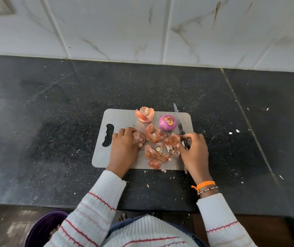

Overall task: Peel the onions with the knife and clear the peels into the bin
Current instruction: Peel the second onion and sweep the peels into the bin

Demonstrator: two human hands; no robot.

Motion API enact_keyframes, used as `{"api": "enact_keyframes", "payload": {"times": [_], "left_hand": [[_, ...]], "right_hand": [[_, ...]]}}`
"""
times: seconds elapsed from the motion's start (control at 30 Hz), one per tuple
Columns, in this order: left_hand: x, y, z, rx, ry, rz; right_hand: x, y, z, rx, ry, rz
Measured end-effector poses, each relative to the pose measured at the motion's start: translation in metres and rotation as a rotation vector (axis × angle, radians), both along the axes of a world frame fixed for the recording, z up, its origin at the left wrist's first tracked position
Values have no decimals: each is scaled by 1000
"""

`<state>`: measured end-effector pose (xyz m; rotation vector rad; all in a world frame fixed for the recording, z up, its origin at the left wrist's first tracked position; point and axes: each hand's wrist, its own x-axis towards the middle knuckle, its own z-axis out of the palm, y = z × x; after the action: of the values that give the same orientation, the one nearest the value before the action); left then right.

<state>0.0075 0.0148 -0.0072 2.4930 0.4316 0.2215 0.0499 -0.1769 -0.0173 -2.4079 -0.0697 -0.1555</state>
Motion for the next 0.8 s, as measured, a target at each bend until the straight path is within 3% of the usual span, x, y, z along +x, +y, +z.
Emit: {"api": "enact_keyframes", "payload": {"times": [0.3, 0.5, 0.67, 0.8], "left_hand": [[-5, -1, 18, -361, -73, 68], [-11, -6, 24, -928, -18, 93], [-14, -7, 26, -1418, 2, 74], [-14, -8, 31, -1673, 40, 57]], "right_hand": [[-5, 1, 5, 0, 101, -18], [-8, 0, 10, 160, 189, -67], [-21, 0, 17, 278, 116, -10], [-27, 5, 15, 287, 2, 47]]}}
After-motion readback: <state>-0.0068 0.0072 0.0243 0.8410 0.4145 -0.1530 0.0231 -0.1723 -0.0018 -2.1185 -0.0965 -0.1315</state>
